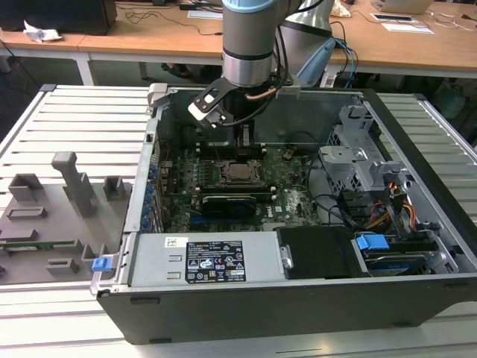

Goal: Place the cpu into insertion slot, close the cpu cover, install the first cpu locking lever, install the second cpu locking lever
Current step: 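Close the cpu cover, then install the first cpu locking lever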

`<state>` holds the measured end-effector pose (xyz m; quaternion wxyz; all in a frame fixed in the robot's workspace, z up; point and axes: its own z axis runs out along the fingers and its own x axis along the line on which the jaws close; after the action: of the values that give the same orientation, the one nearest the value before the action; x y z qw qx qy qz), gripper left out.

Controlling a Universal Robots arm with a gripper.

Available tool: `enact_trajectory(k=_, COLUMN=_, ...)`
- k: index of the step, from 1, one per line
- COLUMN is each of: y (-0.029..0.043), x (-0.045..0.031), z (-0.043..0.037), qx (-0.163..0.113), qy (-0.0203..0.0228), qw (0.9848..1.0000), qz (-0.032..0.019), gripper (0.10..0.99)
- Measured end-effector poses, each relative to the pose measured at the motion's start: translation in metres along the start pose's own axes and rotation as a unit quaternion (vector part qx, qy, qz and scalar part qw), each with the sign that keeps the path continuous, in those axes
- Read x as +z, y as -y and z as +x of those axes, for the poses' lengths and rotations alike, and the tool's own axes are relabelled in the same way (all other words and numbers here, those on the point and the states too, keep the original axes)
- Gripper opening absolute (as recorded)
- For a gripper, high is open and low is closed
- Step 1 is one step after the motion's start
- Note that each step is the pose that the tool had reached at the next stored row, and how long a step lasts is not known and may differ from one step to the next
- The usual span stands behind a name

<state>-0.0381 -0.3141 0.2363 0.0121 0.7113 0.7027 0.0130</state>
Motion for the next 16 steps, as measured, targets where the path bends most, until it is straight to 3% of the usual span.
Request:
enact_trajectory(k=6, y=0.002, x=-0.0008, z=-0.0001, qx=0.0, qy=0.0002, qw=1.0, qz=0.0001, gripper=0.106)
enact_trajectory(k=16, y=0.0009, x=-0.0278, z=0.0, qx=0.0, qy=0.0003, qw=1.0, qz=0.0, gripper=0.106)
